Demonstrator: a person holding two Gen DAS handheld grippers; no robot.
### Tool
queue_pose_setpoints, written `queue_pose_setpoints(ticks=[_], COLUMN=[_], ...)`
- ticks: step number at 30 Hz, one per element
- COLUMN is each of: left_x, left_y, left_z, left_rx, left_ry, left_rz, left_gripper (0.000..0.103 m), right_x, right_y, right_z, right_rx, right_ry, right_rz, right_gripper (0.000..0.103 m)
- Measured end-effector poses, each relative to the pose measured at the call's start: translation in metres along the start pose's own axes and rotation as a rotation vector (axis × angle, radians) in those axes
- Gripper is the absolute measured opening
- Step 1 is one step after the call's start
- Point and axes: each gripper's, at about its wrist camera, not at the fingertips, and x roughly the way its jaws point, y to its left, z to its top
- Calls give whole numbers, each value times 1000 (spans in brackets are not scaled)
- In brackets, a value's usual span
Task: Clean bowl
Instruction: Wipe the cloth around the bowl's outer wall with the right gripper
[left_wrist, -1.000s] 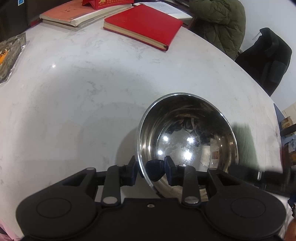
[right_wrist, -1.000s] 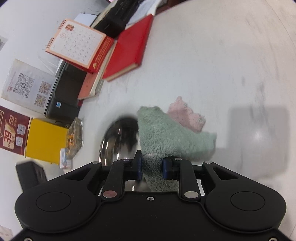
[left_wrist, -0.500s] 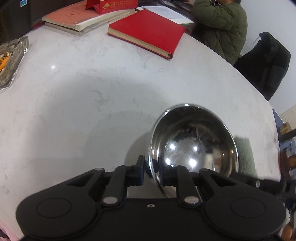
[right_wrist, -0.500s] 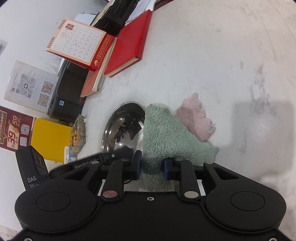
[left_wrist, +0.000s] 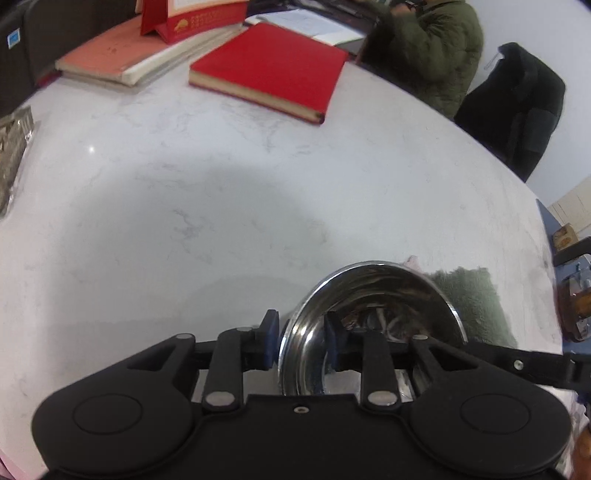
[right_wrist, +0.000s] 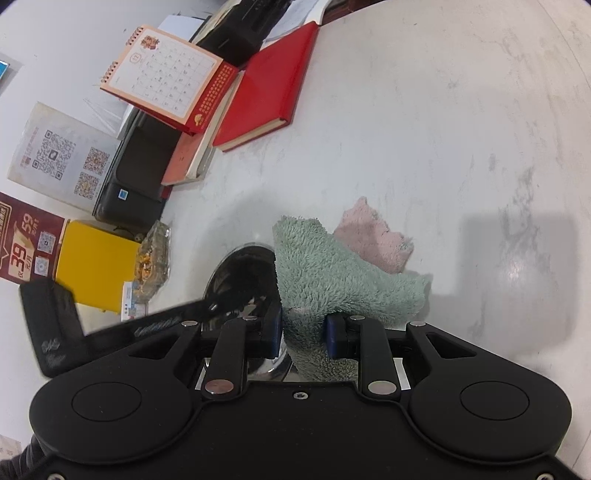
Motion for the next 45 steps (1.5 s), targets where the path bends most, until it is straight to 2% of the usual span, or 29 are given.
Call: queue_pose_setpoints(ticks=[2, 5, 7, 9, 13, 15, 18, 25, 28, 33, 41, 45], left_x=[-4, -12, -17, -18, -1, 5, 4, 2, 2, -1, -1, -2], left_y=[4, 3, 1, 0, -4, -4, -5, -2, -4, -5, -8, -8], left_z=[-7, -14, -13, -7, 0, -5, -11, -13, -16, -20, -26, -27], left_rx=[-22, -14, 1, 19, 36, 24, 19, -16, -4, -12, 1, 9], left_ry=[18, 40, 23, 0, 25, 26, 4, 0, 8, 6, -13, -14], left_rz=[1, 0, 4, 12, 3, -5, -1, -11, -8, -8, 3, 11], left_gripper=[15, 15, 16, 25, 25, 29, 30, 30, 30, 31, 32, 32], right_x=[2, 5, 7, 7, 9, 11, 13, -1, 0, 10, 0, 1], right_y=[2, 6, 9, 13, 17, 21, 23, 12, 11, 13, 6, 10], right_z=[5, 14, 19, 21, 22, 25, 25, -7, -6, 23, -20, 3], right_rx=[-22, -56, -80, -103, -121, -135, -139, -59, -51, -47, -17, -29], right_ry=[-5, -9, -7, -2, 13, 18, 16, 47, 37, -9, 50, -9], right_rz=[-14, -20, -15, -15, -27, -31, -37, -31, -30, -9, -25, -18], right_gripper=[23, 23, 23, 23, 23, 23, 23, 23, 23, 23, 23, 23])
